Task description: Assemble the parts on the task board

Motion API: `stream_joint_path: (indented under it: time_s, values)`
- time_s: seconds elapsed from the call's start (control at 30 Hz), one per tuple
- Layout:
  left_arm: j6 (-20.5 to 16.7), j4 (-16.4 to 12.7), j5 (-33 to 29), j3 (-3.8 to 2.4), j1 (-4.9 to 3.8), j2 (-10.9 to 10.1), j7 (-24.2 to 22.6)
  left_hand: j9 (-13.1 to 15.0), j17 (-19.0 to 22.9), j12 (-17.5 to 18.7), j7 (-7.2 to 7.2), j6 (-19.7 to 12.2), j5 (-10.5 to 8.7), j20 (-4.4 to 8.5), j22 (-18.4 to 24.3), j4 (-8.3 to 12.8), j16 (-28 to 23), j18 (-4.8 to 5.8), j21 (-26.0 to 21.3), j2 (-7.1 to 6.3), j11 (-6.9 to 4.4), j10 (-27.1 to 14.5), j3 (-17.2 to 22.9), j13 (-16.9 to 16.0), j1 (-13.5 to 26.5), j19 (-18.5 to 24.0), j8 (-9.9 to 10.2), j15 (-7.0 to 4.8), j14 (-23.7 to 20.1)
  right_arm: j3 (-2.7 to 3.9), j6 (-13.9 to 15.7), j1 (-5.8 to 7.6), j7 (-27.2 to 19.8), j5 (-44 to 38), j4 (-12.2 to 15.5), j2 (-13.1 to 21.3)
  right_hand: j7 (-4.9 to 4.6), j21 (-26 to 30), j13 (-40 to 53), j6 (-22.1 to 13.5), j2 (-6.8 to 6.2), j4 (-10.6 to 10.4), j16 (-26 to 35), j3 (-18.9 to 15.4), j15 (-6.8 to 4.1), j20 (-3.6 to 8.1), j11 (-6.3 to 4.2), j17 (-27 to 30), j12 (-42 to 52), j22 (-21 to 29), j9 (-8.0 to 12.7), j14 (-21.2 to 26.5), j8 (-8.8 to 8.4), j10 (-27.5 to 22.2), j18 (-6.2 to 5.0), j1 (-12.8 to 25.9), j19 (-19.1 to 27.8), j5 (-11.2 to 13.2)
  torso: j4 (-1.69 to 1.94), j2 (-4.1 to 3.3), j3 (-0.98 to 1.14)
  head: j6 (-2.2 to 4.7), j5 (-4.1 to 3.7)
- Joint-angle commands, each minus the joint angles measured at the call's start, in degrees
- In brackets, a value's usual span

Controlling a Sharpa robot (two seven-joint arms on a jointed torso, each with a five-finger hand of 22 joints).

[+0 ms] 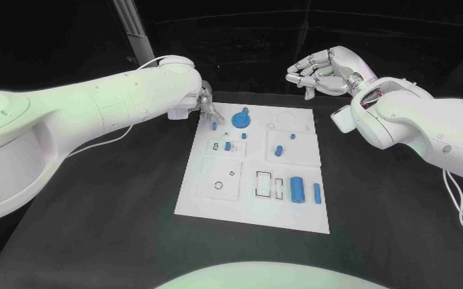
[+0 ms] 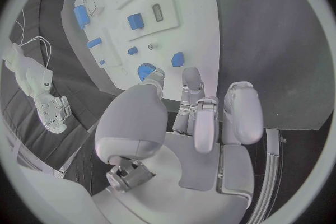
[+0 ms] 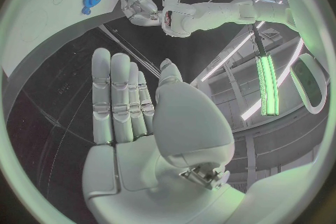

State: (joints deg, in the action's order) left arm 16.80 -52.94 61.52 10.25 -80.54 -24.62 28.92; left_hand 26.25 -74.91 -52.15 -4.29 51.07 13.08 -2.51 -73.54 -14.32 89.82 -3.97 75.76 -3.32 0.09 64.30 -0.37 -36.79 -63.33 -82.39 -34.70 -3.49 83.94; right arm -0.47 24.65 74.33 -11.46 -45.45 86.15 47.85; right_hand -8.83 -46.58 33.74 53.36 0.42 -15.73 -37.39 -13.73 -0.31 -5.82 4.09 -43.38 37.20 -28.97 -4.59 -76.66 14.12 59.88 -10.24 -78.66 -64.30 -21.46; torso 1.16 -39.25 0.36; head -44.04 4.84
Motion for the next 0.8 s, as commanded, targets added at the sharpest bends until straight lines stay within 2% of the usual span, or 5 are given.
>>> stream_joint_path:
  time_s: [0.03, 0.5, 0.8]
  values:
    - [1.95, 0.19, 0.94, 0.01, 0.05, 0.15, -0.69, 0.08, -15.09, -0.19, 0.15, -0.38, -0.12, -0.02, -0.12, -0.16, 0.18, -0.05, 0.28, -0.48, -0.08, -0.33, -0.19, 0.07, -0.07, -0.49, -0.23, -0.16, 6.06, 0.05, -0.39, 0.1, -0.23, -0.26, 0.04, -0.1, 0.12, 0.1, -0.1, -0.42, 0.05, 0.05, 0.07, -0.41, 0.07, 0.06, -0.01, -0.09, -0.4, 0.07, 0.09, -0.08, -0.23, -0.52, -0.31, -0.48, -0.43, 0.06, 0.13, 0.01, 0.01, -0.03, -0.02]
    - [1.73, 0.38, 0.93, 0.05, 0.3, 0.52, -1.29, 0.21, -15.09, -0.84, 0.23, -0.19, 0.15, -0.07, -0.4, -0.59, 0.18, 0.0, 0.43, 1.02, -0.13, -0.07, 0.02, -0.23, -1.89, -0.59, -0.4, -0.16, 6.06, 0.05, -0.41, 0.1, -0.31, -0.27, -0.01, -0.21, 0.1, 0.13, -0.15, -0.49, 0.08, 0.06, 0.12, -0.43, 0.08, 0.05, 0.0, -0.08, -0.42, 0.09, 0.1, -0.1, -0.28, -0.53, -0.31, -0.51, -0.47, 0.03, 0.08, -0.01, 0.03, -0.17, -0.05]
    - [2.45, 0.59, 0.87, 0.06, 0.49, 0.97, -1.42, 0.26, -15.09, -1.02, 0.32, 0.08, 0.16, -0.05, -0.55, -0.69, 0.18, 0.03, 0.54, 1.36, -0.21, 0.1, 0.08, -0.3, -2.28, -0.65, -0.49, -0.2, 6.06, 0.05, -0.41, 0.1, -0.35, -0.27, 0.02, -0.26, 0.1, 0.13, -0.15, -0.49, 0.08, 0.06, 0.12, -0.43, 0.08, 0.05, 0.0, -0.08, -0.42, 0.09, 0.1, -0.1, -0.28, -0.53, -0.31, -0.51, -0.47, 0.03, 0.05, 0.01, 0.03, -0.3, -0.08]
